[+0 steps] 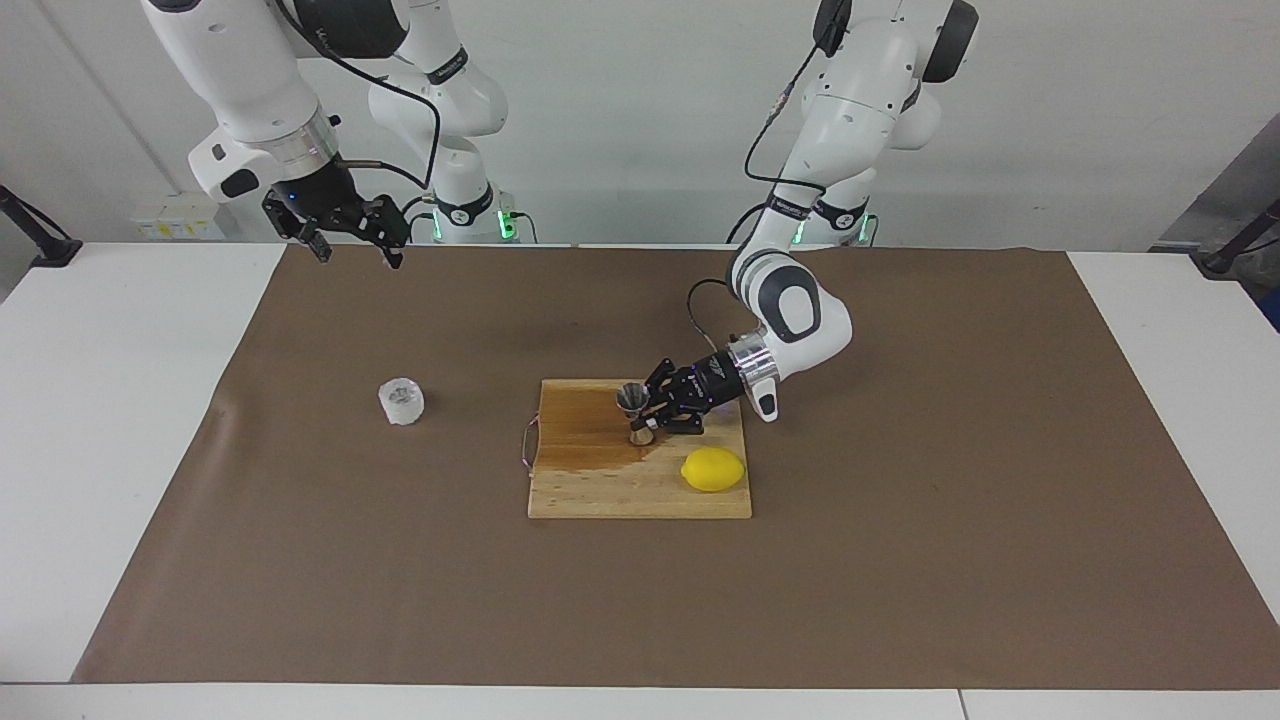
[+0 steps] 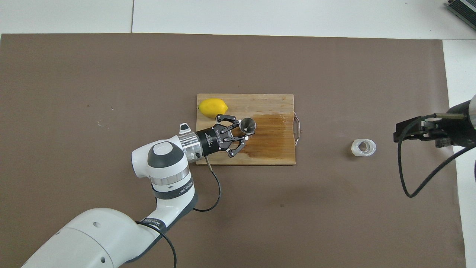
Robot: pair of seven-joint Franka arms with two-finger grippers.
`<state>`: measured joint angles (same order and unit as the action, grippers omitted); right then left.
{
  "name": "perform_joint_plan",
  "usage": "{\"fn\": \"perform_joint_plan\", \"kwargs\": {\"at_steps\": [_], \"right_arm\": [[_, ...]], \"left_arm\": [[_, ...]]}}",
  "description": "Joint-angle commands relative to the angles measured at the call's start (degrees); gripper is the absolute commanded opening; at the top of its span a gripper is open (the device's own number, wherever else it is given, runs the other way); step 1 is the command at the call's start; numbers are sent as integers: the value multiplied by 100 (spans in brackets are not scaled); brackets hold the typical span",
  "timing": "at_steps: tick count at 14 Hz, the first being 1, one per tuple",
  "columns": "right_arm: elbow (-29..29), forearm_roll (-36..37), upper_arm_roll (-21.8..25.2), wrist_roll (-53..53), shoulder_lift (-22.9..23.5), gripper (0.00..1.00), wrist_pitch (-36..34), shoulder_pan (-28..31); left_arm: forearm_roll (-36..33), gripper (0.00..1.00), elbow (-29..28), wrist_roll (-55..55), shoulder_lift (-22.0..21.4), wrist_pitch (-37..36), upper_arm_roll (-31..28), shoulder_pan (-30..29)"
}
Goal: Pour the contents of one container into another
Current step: 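Lower the jigger onto the wooden board and open the left gripper, then retract the left gripper while the right gripper opens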
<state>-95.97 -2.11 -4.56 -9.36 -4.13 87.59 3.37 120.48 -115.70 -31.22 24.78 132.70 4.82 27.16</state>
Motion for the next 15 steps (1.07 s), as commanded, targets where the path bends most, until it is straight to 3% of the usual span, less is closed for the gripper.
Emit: {"fn": "perform_joint_plan", "kwargs": {"at_steps": [1,5,10,15], "right_arm": [[-18,17,-27,163,-18,100,-40,58],[-18,17,-27,163,-18,100,-40,67],[-27,17,-1,180,-53,100,-163,93],[-18,8,-27,233,-62,100,-251,270]], "left_arm": [[142,100,-50,90,-79,185,-51,88],[20,100,-14,-33,-158,484,-60,97],[-990,100,-111,-94,-281,459,-60,0],[-1947,100,-558,-94,-781,441,-78,-9]]}}
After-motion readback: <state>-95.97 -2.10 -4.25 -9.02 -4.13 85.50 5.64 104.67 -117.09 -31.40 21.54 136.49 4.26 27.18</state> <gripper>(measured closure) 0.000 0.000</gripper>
